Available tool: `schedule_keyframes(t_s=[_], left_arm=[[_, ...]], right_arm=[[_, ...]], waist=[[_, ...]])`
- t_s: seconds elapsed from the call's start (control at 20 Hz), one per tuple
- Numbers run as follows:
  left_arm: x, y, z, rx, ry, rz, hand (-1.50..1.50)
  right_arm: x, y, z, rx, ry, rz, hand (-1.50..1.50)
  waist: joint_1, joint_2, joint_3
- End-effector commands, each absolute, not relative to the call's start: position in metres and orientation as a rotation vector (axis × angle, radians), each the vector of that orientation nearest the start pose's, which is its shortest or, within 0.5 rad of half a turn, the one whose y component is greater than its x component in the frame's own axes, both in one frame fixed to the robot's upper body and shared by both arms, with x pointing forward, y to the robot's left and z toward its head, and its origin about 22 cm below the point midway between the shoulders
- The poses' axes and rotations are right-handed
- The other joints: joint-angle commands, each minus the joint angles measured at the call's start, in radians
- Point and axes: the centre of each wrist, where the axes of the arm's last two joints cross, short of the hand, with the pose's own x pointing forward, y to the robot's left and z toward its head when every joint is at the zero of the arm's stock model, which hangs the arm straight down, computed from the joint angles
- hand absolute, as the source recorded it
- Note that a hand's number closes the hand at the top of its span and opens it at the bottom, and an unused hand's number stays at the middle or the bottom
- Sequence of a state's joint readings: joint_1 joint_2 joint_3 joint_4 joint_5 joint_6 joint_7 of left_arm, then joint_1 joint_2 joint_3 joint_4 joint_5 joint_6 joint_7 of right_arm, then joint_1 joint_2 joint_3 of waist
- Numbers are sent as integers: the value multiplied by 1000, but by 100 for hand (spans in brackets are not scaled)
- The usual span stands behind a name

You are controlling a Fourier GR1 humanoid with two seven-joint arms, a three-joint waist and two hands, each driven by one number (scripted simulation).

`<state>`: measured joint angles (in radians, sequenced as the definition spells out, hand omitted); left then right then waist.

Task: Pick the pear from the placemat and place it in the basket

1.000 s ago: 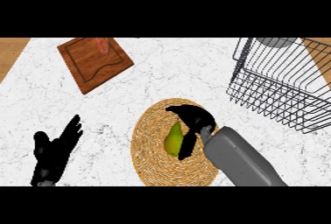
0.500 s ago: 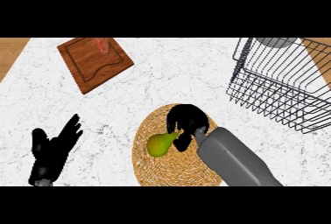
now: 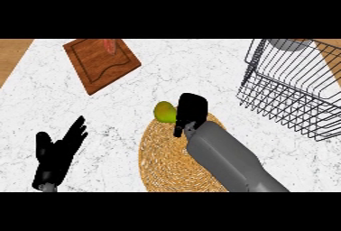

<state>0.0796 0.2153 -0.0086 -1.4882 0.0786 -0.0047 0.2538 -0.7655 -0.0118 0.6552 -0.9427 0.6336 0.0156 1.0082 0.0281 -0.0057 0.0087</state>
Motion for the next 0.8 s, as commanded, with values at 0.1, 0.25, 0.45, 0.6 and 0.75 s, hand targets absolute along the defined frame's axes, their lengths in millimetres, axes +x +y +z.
schedule_keyframes(t_s=[0.1,0.25,0.45,0.6,0.75], left_arm=[[207,287,-42,125,-1011,-56,0],[199,289,-52,127,-1011,-61,0],[194,297,-52,146,-1005,-25,0],[194,293,-54,145,-1003,-5,0],[197,305,-47,174,-1003,6,0]], right_arm=[[334,-1,63,-1092,-847,882,150],[344,-3,95,-999,-1061,638,150],[347,0,162,-878,-1406,288,150],[343,6,189,-939,-1509,195,150],[343,3,222,-983,-1520,92,150]], waist=[[18,7,-9],[1,6,-9],[-26,-8,-8],[-44,-10,-10],[-60,-13,-10]])
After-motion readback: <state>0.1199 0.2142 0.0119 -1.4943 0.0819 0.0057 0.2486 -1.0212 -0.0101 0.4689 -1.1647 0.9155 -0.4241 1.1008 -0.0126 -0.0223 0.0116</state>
